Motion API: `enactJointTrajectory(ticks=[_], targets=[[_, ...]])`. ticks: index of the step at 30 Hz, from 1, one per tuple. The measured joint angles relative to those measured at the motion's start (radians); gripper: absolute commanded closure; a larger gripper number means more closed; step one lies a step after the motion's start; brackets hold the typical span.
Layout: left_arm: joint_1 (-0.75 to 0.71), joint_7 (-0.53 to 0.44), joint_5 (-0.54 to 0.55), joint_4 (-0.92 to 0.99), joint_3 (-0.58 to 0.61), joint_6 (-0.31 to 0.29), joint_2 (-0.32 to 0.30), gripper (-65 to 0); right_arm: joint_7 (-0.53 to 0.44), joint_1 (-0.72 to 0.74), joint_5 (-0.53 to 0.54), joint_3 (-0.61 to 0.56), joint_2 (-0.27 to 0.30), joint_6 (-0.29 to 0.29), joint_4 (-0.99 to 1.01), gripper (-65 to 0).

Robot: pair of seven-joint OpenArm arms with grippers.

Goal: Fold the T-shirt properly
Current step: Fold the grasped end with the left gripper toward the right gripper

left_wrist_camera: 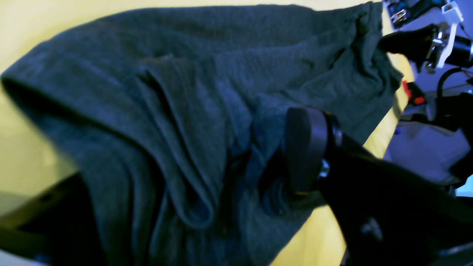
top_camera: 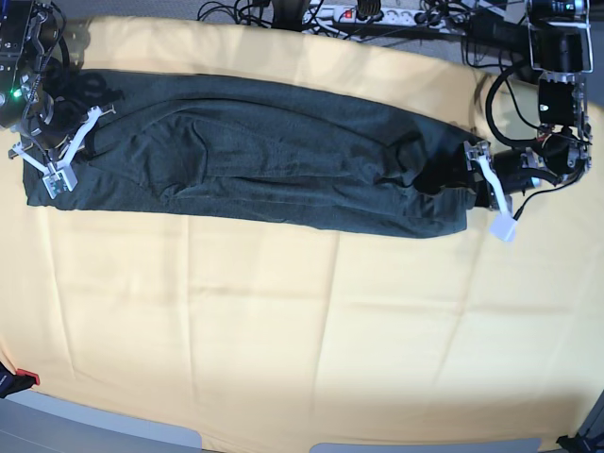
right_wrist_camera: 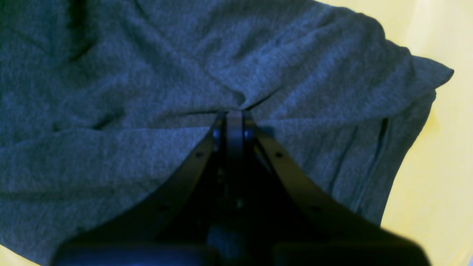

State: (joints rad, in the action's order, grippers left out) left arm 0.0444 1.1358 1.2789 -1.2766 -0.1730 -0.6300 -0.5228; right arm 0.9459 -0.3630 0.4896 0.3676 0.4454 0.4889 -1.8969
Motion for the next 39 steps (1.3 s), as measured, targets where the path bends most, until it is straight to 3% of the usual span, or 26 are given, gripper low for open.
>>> enactJointTrajectory(ticks=[3,4,9,18,22,25,30,34,39], targets=[[-0.003,0.006,-0.042,-0.001,0.003,-0.007,0.017,-3.0,0.0,0.0,0.0,0.0,0.0,0.0,0.0,0.0],[0.0,0.007,-0.056,-0.002,0.004,-0.011,0.017,0.0,0.0,0.0,0.0,0.0,0.0,0.0,0.0,0.0],[0.0,-0.018,-0.064,-0.002,0.004,-0.007,0.017,0.0,-0.002,0.0,0.0,0.0,0.0,0.0,0.0,0.0],[0.039,0.041,-0.042,0.008,-0.068,0.012,0.023,0.0,-0.002,0.0,0.0,0.0,0.0,0.0,0.0,0.0],[0.039,0.131,0.159,0.009,-0.089,-0.06,0.021,0.0,-0.003,0.0,0.0,0.0,0.0,0.0,0.0,0.0],[0.041,0.18,0.175,0.008,-0.089,-0.06,0.031,0.0,-0.011,0.0,0.0,0.0,0.0,0.0,0.0,0.0],[0.053,0.179,0.172,0.006,-0.09,-0.06,0.096,0.0,-0.011,0.0,0.0,0.0,0.0,0.0,0.0,0.0],[0.085,0.181,0.173,0.006,-0.086,-0.061,0.183,0.0,-0.011,0.0,0.0,0.0,0.0,0.0,0.0,0.0],[0.103,0.182,0.173,0.005,-0.002,-0.06,0.275,0.0,-0.014,0.0,0.0,0.0,0.0,0.0,0.0,0.0]])
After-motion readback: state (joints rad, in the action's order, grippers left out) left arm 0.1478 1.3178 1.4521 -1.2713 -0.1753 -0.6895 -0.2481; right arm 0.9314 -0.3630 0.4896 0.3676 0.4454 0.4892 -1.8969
